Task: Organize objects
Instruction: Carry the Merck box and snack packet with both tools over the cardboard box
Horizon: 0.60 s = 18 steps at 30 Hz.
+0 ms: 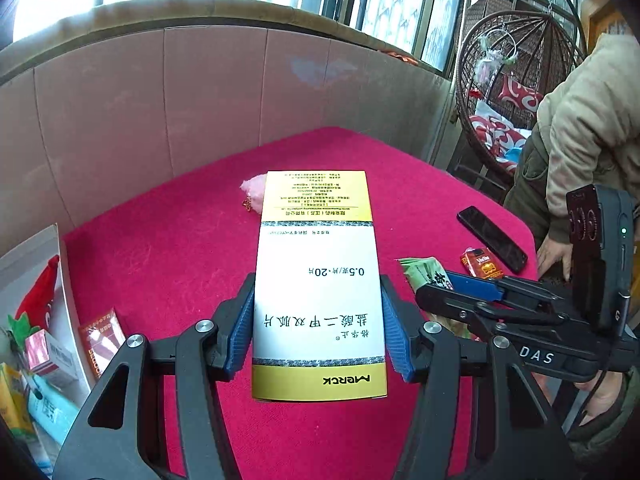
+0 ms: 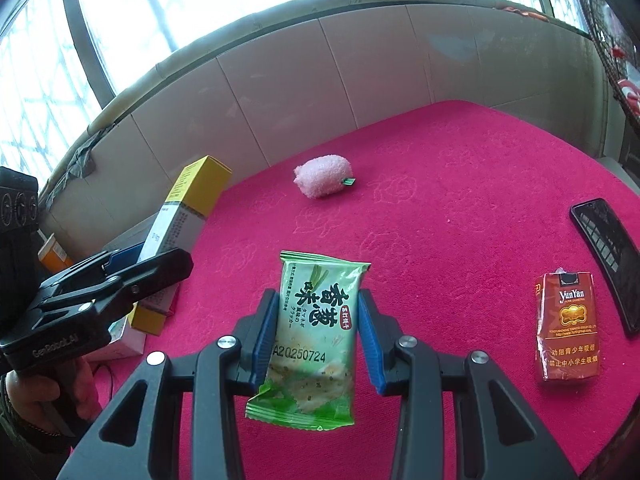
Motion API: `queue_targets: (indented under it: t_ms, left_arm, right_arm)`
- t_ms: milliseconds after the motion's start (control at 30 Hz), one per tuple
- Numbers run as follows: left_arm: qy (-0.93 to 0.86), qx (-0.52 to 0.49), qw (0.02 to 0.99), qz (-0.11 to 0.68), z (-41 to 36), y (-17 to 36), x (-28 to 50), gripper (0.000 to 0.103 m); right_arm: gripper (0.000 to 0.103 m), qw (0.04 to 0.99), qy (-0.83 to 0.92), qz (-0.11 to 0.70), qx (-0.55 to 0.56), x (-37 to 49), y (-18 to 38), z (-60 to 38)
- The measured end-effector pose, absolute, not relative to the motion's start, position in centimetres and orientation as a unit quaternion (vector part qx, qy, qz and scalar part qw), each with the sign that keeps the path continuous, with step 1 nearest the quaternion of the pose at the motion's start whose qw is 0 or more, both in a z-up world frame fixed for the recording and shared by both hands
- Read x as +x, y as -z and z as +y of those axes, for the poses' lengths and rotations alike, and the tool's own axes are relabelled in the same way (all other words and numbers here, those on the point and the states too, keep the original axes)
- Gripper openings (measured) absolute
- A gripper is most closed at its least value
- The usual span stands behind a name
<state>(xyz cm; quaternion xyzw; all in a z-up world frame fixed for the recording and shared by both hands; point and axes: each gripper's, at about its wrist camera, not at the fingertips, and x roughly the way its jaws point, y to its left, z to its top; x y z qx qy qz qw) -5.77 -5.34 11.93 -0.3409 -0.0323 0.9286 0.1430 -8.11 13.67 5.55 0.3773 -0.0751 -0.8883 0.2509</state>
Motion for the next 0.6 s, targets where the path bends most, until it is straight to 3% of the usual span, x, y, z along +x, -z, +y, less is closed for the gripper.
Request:
queue_targets:
  t_ms: [600]
  left_arm:
    - [-0.939, -0.324, 0.095, -0.065, -9.3, -12.1, -2.0, 0.057]
  right_arm:
    - [0.039, 0.285, 0.885, -0.041, 0.366, -6.7, -7.1, 10.1]
